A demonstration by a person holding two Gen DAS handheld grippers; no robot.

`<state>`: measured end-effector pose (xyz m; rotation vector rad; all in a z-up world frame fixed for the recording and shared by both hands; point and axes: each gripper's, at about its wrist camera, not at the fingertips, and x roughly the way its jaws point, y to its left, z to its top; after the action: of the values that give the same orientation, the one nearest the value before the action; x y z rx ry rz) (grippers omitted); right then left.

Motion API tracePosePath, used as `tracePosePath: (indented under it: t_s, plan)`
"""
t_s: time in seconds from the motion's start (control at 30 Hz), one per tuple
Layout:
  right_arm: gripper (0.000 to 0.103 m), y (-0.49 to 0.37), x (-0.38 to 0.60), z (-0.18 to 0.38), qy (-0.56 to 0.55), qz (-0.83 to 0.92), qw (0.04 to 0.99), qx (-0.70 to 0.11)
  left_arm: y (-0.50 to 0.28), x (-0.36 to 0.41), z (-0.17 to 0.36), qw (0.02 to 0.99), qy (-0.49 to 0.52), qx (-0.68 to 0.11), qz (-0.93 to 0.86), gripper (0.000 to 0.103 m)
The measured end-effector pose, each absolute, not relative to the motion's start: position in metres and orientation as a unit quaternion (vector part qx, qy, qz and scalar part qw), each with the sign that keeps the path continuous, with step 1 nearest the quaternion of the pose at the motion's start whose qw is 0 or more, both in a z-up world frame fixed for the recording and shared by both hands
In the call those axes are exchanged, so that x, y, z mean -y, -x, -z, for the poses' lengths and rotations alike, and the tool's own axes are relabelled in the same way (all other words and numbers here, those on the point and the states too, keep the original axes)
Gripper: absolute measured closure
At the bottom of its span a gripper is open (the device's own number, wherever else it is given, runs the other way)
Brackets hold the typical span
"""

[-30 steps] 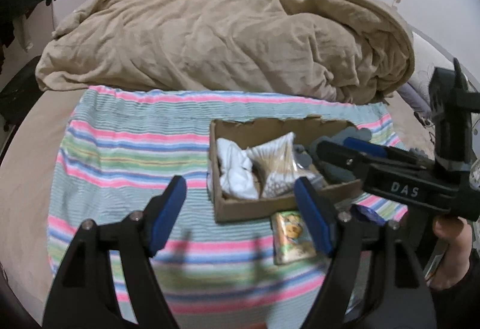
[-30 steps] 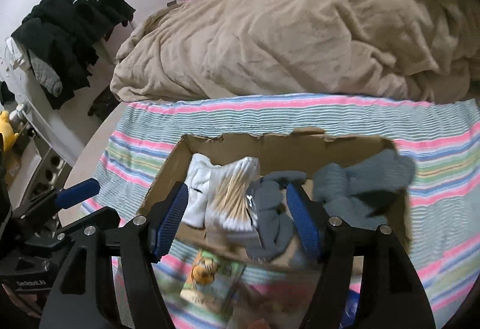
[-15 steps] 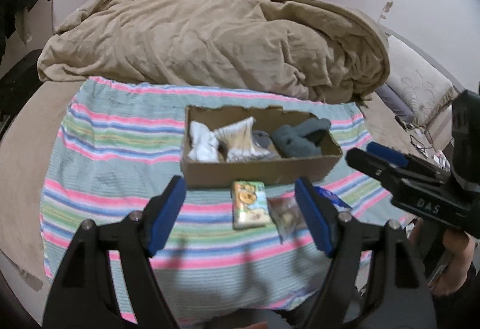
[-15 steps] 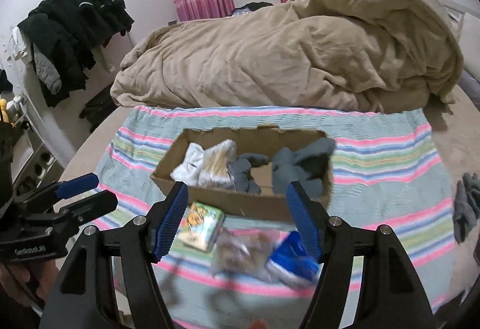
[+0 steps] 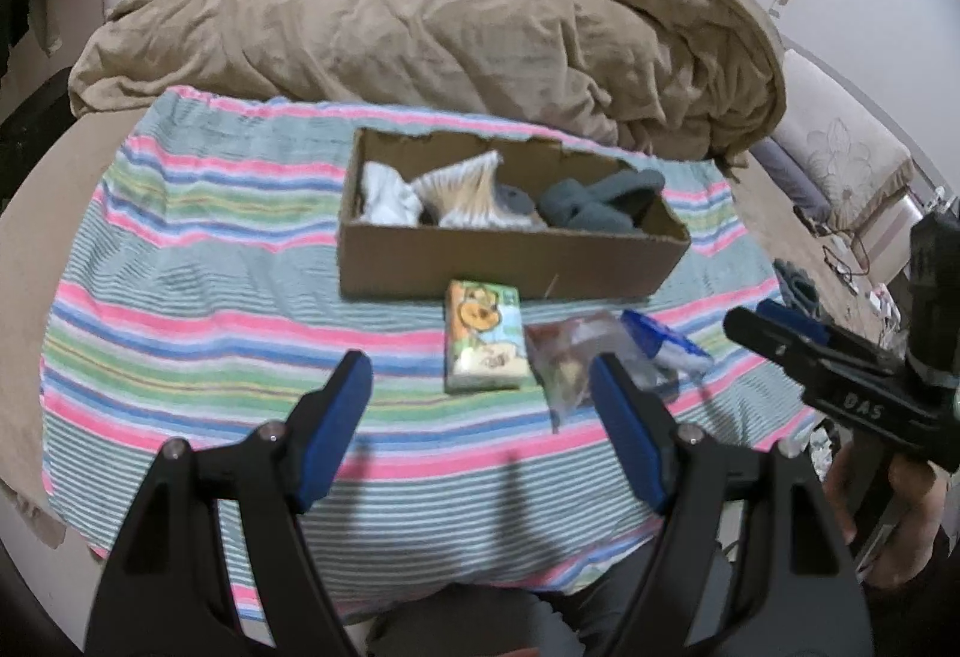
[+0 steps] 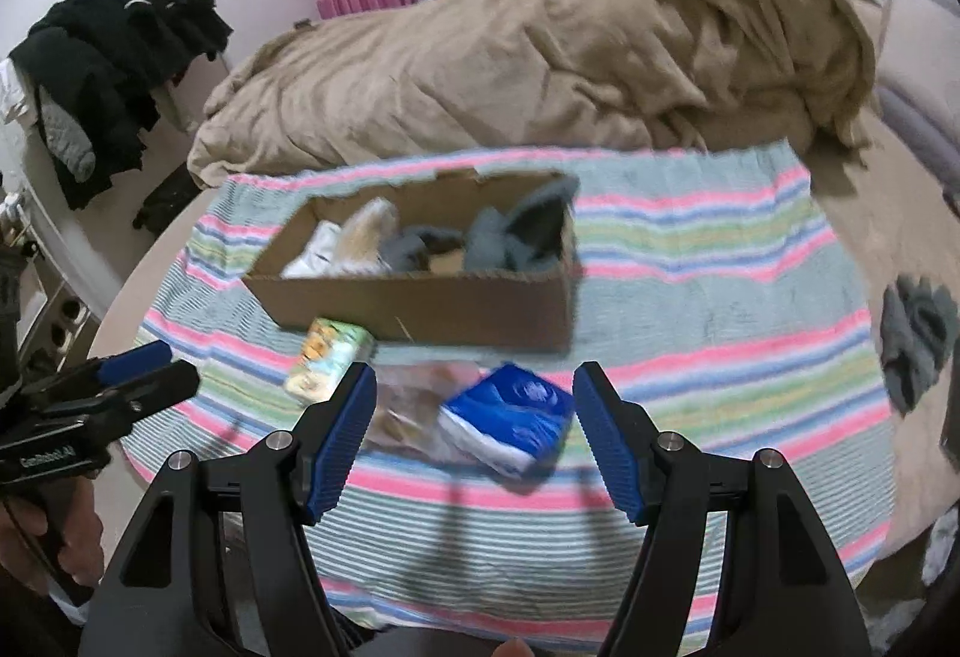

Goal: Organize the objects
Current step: 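Grasp the cartoon tissue pack with the left gripper while the right gripper grasps the blue tissue pack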

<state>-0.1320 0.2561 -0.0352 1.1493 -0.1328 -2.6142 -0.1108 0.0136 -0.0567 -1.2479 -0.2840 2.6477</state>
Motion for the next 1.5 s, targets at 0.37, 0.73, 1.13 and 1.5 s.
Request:
tracePosePath:
  t_s: [0.37, 0.73, 1.13, 1.5]
  plan:
    - [0.032, 0.148, -0.268, 0.082, -0.439, 0.887, 0.130, 0.068, 0.128, -0.031, 0.093, 0.100, 0.444, 0.079, -0.887, 0.027]
    - [0.032, 0.160, -0.262, 0.105, -0.457, 0.874, 0.142, 0.090, 0.153, -0.048, 0.125, 0.095, 0.458, 0.038, -0.883, 0.027]
    - [0.072, 0.165, -0.270, 0.111, -0.452, 0.873, 0.152, 0.102, 0.156, -0.058, 0.129, 0.118, 0.463, 0.024, -0.878, 0.054]
    - [0.083, 0.149, -0.278, 0.091, -0.435, 0.882, 0.153, 0.097, 0.134, -0.051, 0.104, 0.124, 0.441, 0.031, -0.888, 0.055]
